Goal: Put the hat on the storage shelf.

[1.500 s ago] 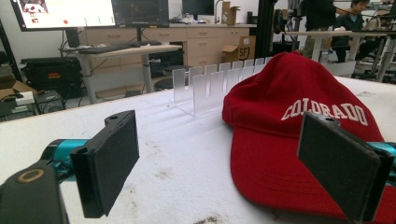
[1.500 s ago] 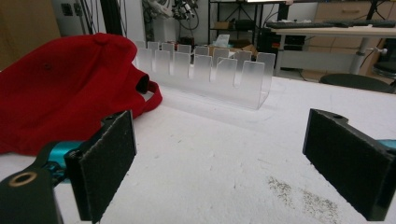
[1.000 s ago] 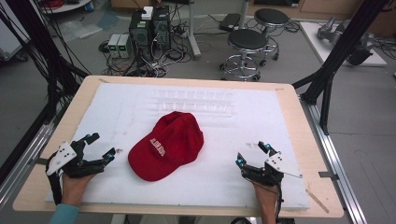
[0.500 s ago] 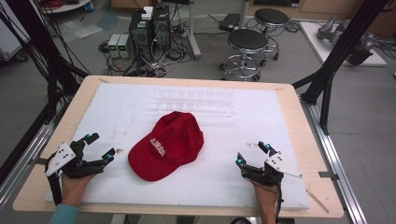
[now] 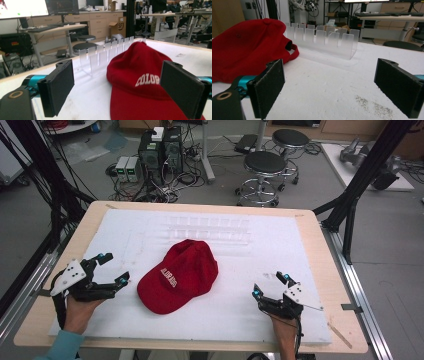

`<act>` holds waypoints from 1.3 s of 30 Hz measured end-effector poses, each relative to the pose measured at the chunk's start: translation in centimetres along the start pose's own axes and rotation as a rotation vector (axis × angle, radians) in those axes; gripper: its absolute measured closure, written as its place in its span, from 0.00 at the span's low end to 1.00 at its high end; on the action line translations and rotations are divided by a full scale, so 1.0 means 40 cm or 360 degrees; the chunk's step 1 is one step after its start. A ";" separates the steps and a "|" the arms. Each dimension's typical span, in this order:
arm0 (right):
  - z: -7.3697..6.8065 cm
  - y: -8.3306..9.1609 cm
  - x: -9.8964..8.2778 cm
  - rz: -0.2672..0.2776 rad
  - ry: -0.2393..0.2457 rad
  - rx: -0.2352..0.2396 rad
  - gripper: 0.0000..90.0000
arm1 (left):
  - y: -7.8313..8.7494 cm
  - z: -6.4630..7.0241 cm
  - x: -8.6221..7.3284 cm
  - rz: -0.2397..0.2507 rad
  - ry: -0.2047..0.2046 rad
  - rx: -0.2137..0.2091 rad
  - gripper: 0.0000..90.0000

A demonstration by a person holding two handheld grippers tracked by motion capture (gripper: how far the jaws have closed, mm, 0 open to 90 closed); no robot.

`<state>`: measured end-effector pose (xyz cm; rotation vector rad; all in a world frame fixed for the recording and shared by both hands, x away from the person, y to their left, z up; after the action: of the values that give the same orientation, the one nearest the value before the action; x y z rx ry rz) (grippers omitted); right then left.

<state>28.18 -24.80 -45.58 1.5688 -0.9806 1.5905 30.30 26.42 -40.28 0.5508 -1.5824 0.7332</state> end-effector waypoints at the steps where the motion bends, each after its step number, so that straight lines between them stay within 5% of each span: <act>1: 0.000 0.000 0.000 0.0000 0.0000 0.0000 0.09 | -0.007 0.003 0.004 -0.0008 0.0003 -0.0001 0.14; 12: 0.002 0.000 0.000 -0.0003 0.0000 -0.0005 0.09 | -0.122 0.041 0.067 -0.0288 0.0019 -0.0199 0.14; 22: 0.002 0.000 0.000 -0.0002 -0.0001 -0.0001 0.09 | -0.233 0.091 0.051 -0.0531 0.0072 -0.0387 0.15; 30: 0.002 0.000 0.000 -0.0002 -0.0001 0.0000 0.09 | -0.292 0.097 0.021 -0.0748 0.0135 -0.0399 0.19; 39: 0.002 0.000 0.000 0.0001 -0.0001 0.0000 0.09 | -0.332 0.121 -0.019 -0.0940 0.0067 -0.0378 0.28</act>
<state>28.21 -24.89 -45.57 1.5694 -0.9818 1.5902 36.60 13.77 -39.36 0.7709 -1.3430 0.1093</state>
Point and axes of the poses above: each handheld gripper's, and its own axes: y roughly backward along the jaws, x roughly out of its top, z roughly to its right, the point moved 3 cm from there along -y, roughly forward along the jaws, and after that the axes turned 11 degrees about z, right-handed, at the moved point
